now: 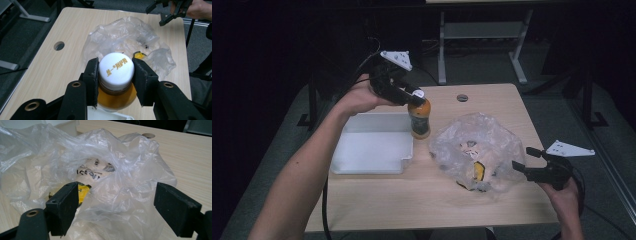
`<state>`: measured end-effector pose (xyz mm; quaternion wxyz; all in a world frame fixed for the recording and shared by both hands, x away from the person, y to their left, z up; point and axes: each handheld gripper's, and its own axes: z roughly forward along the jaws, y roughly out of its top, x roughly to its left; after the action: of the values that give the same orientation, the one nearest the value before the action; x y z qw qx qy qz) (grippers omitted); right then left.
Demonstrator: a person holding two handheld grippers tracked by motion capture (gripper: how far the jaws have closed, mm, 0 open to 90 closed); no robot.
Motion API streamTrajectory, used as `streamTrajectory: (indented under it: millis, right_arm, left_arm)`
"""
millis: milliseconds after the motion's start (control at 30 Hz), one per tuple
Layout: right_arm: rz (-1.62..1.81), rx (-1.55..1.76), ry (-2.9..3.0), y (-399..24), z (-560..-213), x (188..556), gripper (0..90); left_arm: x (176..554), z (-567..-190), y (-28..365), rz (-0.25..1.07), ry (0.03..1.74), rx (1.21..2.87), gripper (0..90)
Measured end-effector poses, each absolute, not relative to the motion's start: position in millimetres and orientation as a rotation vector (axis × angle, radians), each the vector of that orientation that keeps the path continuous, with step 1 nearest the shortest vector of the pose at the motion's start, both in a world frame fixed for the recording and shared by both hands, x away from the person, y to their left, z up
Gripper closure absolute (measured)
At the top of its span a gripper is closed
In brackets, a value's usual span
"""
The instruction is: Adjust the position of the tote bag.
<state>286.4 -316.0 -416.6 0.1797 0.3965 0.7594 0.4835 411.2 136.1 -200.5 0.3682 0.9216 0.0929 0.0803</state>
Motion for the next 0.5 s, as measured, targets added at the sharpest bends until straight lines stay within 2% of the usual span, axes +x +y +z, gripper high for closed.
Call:
streamTrajectory:
  millis: [500]
  right_arm:
    - [1.346, 1.140, 2.155, -313, -419, 288, 19.0]
  left_arm:
    - [406, -213, 177, 0.229, 0.303, 2.378, 59.3]
